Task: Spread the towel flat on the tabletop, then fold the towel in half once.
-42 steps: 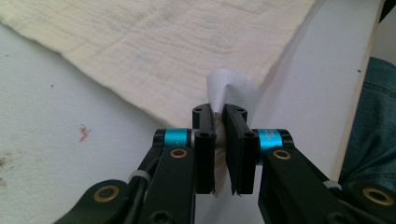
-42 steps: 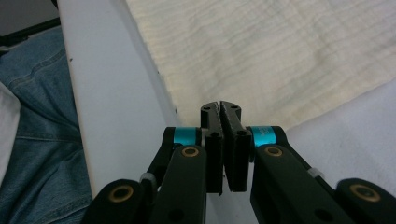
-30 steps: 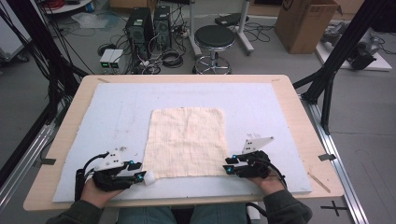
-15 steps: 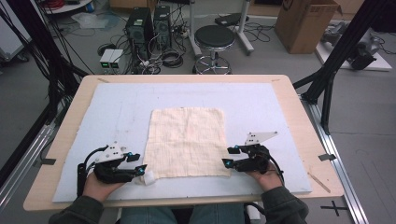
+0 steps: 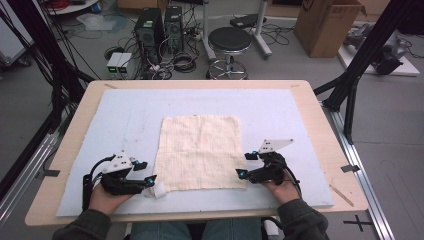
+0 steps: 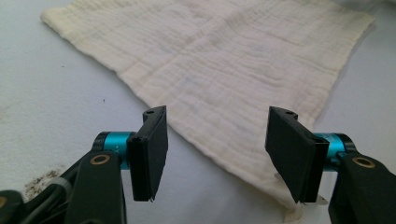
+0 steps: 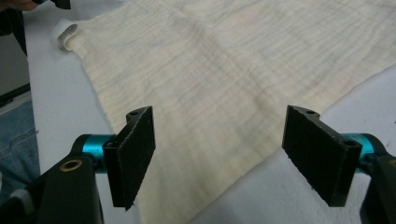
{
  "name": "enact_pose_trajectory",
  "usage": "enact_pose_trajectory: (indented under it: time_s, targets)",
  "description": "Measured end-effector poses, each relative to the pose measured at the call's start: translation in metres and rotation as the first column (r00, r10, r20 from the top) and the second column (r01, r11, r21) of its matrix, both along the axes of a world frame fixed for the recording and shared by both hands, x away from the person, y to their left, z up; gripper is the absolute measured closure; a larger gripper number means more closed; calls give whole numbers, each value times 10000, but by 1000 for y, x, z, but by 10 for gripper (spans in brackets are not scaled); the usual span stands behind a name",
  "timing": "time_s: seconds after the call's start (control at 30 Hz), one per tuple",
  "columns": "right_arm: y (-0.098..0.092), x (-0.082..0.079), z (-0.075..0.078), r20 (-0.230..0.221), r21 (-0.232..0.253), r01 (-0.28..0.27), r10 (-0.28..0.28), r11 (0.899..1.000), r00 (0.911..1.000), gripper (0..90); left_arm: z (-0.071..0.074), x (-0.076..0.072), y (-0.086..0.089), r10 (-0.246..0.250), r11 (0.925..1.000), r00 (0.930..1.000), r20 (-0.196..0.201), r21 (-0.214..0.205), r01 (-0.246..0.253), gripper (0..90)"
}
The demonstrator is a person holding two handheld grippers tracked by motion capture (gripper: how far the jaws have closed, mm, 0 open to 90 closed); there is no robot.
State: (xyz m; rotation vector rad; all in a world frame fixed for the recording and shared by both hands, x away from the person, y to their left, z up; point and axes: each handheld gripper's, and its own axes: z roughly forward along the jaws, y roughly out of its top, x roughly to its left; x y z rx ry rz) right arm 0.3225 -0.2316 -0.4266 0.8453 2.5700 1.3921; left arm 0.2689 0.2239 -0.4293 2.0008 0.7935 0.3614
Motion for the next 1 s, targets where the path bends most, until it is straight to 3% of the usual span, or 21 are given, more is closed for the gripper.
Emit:
enact_pose_trajectory:
  time_s: [1.0]
  targets:
    - [2,-3,-2,147,-106,-222,224,9997,9996,249,2,0,3,-65,9998,10000,52,-182,66,386]
